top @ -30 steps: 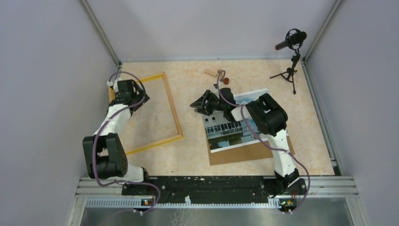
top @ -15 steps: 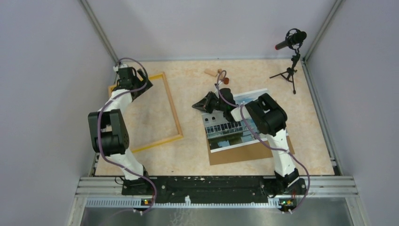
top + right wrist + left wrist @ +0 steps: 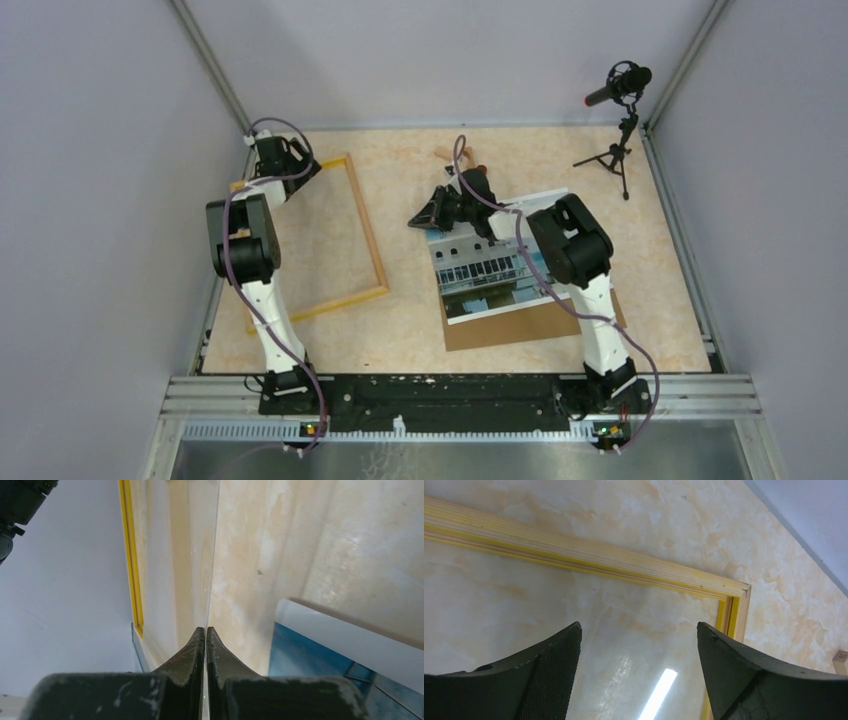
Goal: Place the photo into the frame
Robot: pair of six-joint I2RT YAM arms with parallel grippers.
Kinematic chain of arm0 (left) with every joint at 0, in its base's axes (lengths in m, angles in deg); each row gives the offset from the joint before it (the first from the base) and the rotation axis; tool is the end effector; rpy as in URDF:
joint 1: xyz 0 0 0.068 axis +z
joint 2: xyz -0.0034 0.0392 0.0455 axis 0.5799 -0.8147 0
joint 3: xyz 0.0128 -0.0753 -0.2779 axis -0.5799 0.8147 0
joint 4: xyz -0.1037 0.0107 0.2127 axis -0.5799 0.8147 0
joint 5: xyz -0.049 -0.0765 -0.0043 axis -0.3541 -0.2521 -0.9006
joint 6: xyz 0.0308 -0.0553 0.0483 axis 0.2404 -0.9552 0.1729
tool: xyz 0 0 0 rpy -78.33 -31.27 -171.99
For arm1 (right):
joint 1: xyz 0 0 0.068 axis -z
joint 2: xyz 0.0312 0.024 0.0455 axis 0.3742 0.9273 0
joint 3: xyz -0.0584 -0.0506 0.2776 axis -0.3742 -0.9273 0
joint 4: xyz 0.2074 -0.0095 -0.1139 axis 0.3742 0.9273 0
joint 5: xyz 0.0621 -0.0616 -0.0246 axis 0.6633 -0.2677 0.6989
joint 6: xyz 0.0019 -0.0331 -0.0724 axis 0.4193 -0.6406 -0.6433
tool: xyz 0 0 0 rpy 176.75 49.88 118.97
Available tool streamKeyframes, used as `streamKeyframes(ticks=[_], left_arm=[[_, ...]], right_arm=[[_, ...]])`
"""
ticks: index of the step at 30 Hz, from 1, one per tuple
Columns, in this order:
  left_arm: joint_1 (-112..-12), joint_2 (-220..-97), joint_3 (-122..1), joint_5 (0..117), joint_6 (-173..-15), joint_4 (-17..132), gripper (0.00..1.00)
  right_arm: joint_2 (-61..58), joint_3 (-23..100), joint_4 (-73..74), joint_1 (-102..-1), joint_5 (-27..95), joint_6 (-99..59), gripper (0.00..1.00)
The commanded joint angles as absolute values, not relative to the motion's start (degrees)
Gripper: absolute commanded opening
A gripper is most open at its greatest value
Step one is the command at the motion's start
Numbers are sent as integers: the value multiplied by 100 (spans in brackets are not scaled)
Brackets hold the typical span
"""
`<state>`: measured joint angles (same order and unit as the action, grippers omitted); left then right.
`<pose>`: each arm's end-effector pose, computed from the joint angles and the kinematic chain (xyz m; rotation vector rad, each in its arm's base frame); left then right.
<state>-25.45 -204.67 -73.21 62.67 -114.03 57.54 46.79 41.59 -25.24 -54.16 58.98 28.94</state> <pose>0.4877 0.0813 0.1888 -0.7474 2.0594 -0.2914 0.4044 0.2988 0.1412 0.0487 2.3062 1.4756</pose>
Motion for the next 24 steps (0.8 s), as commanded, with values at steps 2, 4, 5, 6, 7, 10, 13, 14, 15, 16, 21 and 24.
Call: streamKeyframes(ticks=[2, 4, 5, 6, 7, 10, 13, 14, 15, 16, 21, 24], left_arm=[[-2534, -20493, -7268, 6102, -11488, 4456, 88], [-2534, -20510, -7115, 6189, -11565, 4199, 88], [-2527, -20524, -7079, 6209, -11588, 4113, 88], [-2533, -20545, -7051, 6199, -11592, 4021, 88], [-2534, -20558, -7029, 6199, -11615, 3937, 87], [-2529, -20707, -7101, 6184, -11744, 3854, 87], [-2534, -20963, -7375, 6153, -11901, 3978, 87], [-2540, -21042, -7434, 6141, -11959, 3961, 87], [-2542, -21131, -7489, 6128, -12029, 3916, 87], [-2549, -21210, -7535, 6072, -12075, 3850, 87], [-2718, -21641, -7911, 5732, -12395, 3868, 87], [-2955, -21851, -8161, 5718, -12337, 3872, 87]], right_arm=[[4267, 4330, -1647, -5195, 6138, 2232, 0], [4183, 4327, -1420, -5162, 6084, 2078, 0], [4136, 4307, -1378, -5135, 6096, 2034, 0], [4089, 4275, -1362, -5122, 6111, 2004, 0], [4055, 4248, -1347, -5104, 6122, 1983, 0], [3949, 4178, -1198, -4995, 6088, 1877, 0], [3859, 4064, -1251, -4895, 6106, 1838, 0], [3846, 4041, -1257, -4874, 6107, 1825, 0], [3832, 4027, -1271, -4859, 6114, 1812, 0], [3834, 4027, -1285, -4855, 6128, 1809, 0], [3811, 3960, -1385, -4796, 6185, 1834, 0], [3746, 3883, -1426, -4729, 6195, 1838, 0]])
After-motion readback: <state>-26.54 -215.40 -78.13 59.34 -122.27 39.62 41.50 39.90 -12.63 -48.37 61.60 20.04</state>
